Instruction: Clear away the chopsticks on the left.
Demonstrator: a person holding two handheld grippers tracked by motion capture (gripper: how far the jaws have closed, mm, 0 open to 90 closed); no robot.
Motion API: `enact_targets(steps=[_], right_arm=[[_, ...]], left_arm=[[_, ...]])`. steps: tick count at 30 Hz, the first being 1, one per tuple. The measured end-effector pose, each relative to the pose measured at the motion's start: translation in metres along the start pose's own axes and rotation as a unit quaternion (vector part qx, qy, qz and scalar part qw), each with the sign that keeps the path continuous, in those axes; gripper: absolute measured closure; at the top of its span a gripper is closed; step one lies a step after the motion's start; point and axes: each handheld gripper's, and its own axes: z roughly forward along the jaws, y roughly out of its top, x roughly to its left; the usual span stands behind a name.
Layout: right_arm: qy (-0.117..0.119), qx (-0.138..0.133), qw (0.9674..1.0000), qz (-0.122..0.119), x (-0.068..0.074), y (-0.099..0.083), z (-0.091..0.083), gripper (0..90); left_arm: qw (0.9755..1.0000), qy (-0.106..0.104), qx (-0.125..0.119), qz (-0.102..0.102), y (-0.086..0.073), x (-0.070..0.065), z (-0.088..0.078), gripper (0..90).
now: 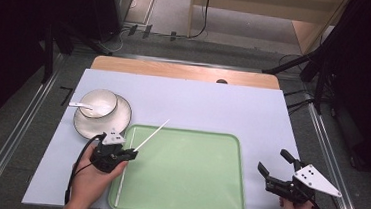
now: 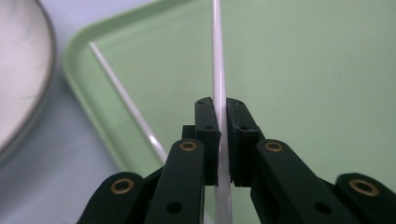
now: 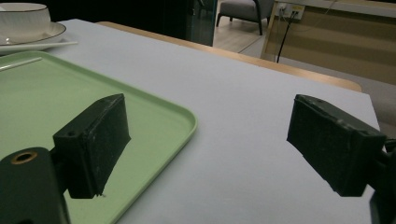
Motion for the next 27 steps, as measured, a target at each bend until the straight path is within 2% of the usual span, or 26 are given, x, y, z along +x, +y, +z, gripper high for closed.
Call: enact_targets(steps=[8,11,13,14,20,23,27], right_arm=[[0.001,-0.002,1.0000,0.001,0.000,0.000,0.000,13.1],[0.001,-0.003,1.0000,0.000,0.001,0.001,0.000,13.0],[0.001,-0.003,1.0000,-0.001,0.001,0.001,0.000,13.0],[0.001,-0.003,1.0000,0.000,0.000,0.001,0.000,13.0],[-0.001,-0.004,1.0000,0.003,-0.002,0.000,-0.001,13.0],[0.001,-0.002,1.0000,0.005,-0.002,0.000,0.000,13.0],[0.002,-0.002,1.0000,0.004,0.000,0.000,0.000,13.0]], left_arm=[[0.9993,-0.027,0.018,-0.017,-0.011,-0.030,0.016,85.0],[0.9989,-0.031,0.027,-0.019,-0.013,-0.039,0.024,85.0],[0.9990,-0.024,0.035,-0.012,-0.014,-0.045,0.029,85.0],[0.9992,-0.022,0.032,-0.014,-0.015,-0.047,0.030,84.9],[0.9994,-0.010,0.030,-0.012,-0.016,-0.050,0.030,84.7],[0.9995,-0.003,0.030,-0.004,-0.016,-0.052,0.030,84.6],[0.9995,-0.010,0.029,-0.010,-0.016,-0.050,0.031,84.4]])
